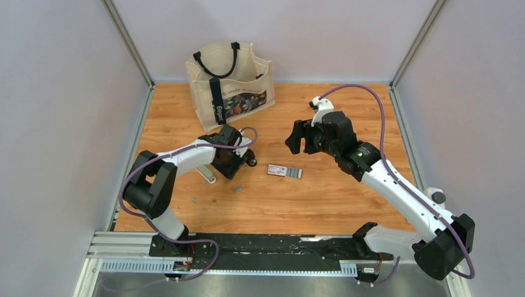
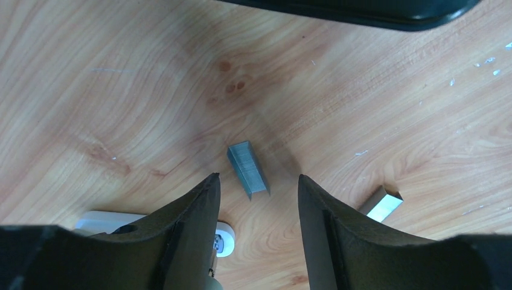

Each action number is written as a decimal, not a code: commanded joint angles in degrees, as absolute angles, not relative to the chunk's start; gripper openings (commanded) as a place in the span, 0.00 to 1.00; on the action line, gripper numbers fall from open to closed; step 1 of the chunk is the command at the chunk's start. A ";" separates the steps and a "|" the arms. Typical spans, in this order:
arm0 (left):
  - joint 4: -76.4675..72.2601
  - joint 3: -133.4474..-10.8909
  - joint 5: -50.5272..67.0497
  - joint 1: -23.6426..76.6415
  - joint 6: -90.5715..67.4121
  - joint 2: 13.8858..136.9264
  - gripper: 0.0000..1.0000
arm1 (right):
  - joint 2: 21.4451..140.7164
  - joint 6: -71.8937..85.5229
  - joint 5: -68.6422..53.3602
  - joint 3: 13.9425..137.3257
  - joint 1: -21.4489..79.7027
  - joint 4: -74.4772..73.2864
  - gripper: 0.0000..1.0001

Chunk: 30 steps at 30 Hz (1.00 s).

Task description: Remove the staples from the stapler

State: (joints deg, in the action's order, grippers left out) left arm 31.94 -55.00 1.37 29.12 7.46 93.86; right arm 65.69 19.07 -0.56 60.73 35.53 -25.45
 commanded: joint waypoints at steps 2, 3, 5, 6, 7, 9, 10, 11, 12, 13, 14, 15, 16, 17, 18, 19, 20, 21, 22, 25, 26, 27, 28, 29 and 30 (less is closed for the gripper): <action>32.17 -58.01 -1.84 29.71 4.40 94.40 0.59 | 63.63 19.42 -2.55 60.64 35.42 -22.50 0.77; 32.25 -58.09 -2.02 29.71 4.13 94.39 0.59 | 63.37 19.51 -2.81 60.38 35.33 -22.50 0.77; 31.64 -58.10 -1.33 29.71 3.17 94.04 0.60 | 63.28 19.69 -3.16 60.03 35.33 -22.15 0.77; 31.64 -58.53 -0.97 29.79 2.90 94.13 0.60 | 62.85 19.77 -3.60 59.68 35.42 -21.97 0.77; 31.90 -58.97 -0.97 30.23 2.81 94.91 0.60 | 62.75 20.04 -3.78 59.50 35.42 -21.62 0.77; 33.04 -60.46 -0.71 30.50 2.64 96.32 0.60 | 62.49 20.21 -4.04 59.24 35.42 -21.71 0.76; 33.83 -60.90 -0.53 30.50 2.38 97.55 0.60 | 62.23 20.04 -3.96 59.06 35.33 -21.80 0.76; 34.19 -61.17 -0.44 30.50 2.11 98.08 0.60 | 62.05 19.87 -3.96 59.06 35.42 -21.97 0.76; 34.36 -61.35 -0.44 30.50 1.94 98.35 0.60 | 62.14 19.69 -3.96 59.06 35.42 -22.06 0.76; 34.45 -61.43 -0.44 30.50 1.76 98.44 0.60 | 61.88 19.60 -3.96 59.15 35.42 -22.50 0.76; 34.37 -61.17 -0.44 30.50 1.15 98.35 0.60 | 61.79 19.34 -3.87 59.32 35.42 -22.59 0.75; 34.37 -60.82 -0.44 30.50 0.97 98.18 0.60 | 61.87 19.25 -4.04 59.24 35.42 -22.67 0.75; 34.28 -60.65 -0.44 30.59 0.79 97.91 0.60 | 61.70 19.07 -4.30 59.41 35.42 -22.85 0.74; 34.28 -60.56 -0.35 30.59 0.44 97.82 0.60 | 61.61 18.81 -4.48 59.33 35.33 -22.85 0.74; 34.28 -60.64 -0.79 30.59 0.53 97.65 0.60 | 61.61 18.81 -4.83 59.33 35.42 -22.68 0.73; 33.84 -60.56 -2.18 30.59 0.61 97.39 0.60 | 61.70 18.72 -4.92 59.33 35.42 -22.85 0.73; 33.58 -60.56 -2.20 30.59 0.53 97.21 0.60 | 61.61 18.72 -5.01 59.33 35.33 -22.76 0.72; 33.40 -60.38 -1.76 30.59 0.35 97.12 0.60 | 61.79 18.72 -5.18 59.24 35.42 -22.76 0.72; 33.40 -60.38 -1.06 30.59 0.26 97.29 0.60 | 61.79 18.81 -5.36 59.33 35.42 -22.68 0.72; 34.18 -60.99 -0.79 30.59 0.26 98.87 0.60 | 62.05 18.81 -5.71 59.50 35.42 -22.68 0.70; 34.28 -61.17 -0.70 30.59 0.26 99.22 0.60 | 62.14 18.81 -5.71 59.68 35.33 -22.76 0.69; 34.28 -61.35 -0.62 30.59 0.26 99.49 0.59 | 62.05 18.72 -5.97 59.76 35.42 -22.85 0.68; 34.28 -61.35 -0.53 30.59 0.18 99.58 0.59 | 62.14 18.63 -5.98 60.03 35.33 -23.11 0.68; 34.28 -61.26 -0.35 30.59 0.26 99.75 0.58 | 62.14 18.63 -5.98 60.20 35.42 -23.38 0.66; 34.54 -61.35 -0.44 30.59 0.26 100.10 0.57 | 62.31 18.37 -6.06 60.55 35.42 -23.64 0.66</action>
State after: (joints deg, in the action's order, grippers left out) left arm 33.67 -59.77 -0.78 30.30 1.26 98.80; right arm 63.09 19.35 -5.10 59.07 35.53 -24.56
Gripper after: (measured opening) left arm 0.587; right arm 0.667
